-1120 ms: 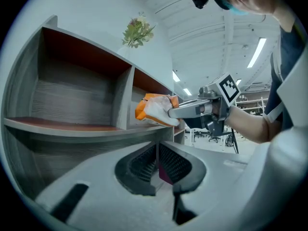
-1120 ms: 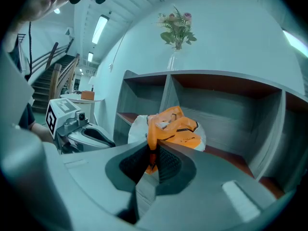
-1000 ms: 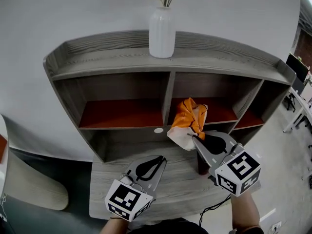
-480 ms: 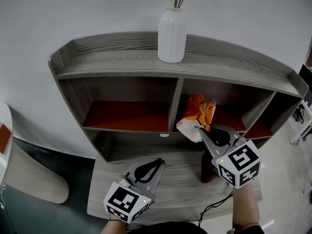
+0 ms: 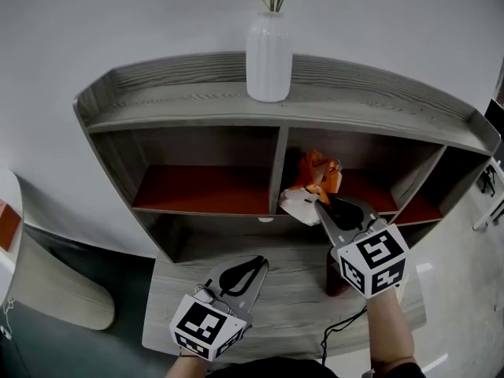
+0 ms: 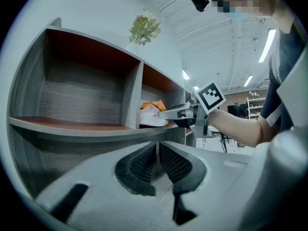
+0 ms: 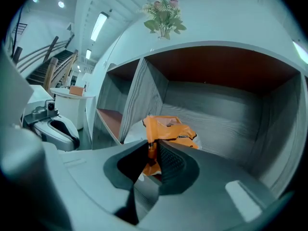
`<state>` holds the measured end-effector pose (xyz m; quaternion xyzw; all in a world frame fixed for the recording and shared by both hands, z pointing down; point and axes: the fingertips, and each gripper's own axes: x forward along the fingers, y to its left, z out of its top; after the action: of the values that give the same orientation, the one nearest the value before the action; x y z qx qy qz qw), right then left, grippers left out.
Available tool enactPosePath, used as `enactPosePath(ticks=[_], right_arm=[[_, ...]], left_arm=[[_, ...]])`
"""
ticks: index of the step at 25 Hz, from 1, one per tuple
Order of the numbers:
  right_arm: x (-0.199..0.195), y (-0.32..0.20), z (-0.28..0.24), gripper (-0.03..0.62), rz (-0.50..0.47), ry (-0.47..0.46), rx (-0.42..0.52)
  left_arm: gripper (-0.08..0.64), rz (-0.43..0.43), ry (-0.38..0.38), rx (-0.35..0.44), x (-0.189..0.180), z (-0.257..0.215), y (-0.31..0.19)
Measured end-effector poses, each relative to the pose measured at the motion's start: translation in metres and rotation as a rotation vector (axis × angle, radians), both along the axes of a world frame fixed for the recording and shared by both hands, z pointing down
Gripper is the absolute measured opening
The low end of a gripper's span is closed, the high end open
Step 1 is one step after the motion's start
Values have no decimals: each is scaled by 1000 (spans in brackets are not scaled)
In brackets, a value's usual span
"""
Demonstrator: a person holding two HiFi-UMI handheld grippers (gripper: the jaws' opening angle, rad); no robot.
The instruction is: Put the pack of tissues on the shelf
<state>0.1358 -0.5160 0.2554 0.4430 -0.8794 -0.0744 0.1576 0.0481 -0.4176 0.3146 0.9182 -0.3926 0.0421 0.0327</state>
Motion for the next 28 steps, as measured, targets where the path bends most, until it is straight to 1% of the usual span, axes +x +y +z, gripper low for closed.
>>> enactPosePath(ticks=[4, 7, 10, 13, 16, 20, 23, 28], right_arm=[[0, -1, 0, 83, 3, -41, 11], [-1, 1, 1, 137, 7, -55, 14], [0, 3, 0, 167, 15, -80, 20], [-1, 7, -3, 201, 20, -113, 24], [-2, 11, -5, 204, 29, -125, 33], [3, 19, -9, 204, 71, -165, 56], [8, 28, -12, 184, 100, -198, 73], [10, 44, -9, 163, 129, -223, 75]], left_arm=[[12, 2, -16, -16, 1, 5, 4], [12, 3, -9, -20, 0, 5, 6], [15, 8, 5, -21, -1, 4, 9], [18, 1, -3, -14, -4, 3, 11], [18, -1, -5, -12, -7, 3, 13], [18, -4, -11, -18, -13, 6, 17], [18, -3, -10, -21, -18, 7, 20], [18, -7, 2, -16, -27, 6, 22]])
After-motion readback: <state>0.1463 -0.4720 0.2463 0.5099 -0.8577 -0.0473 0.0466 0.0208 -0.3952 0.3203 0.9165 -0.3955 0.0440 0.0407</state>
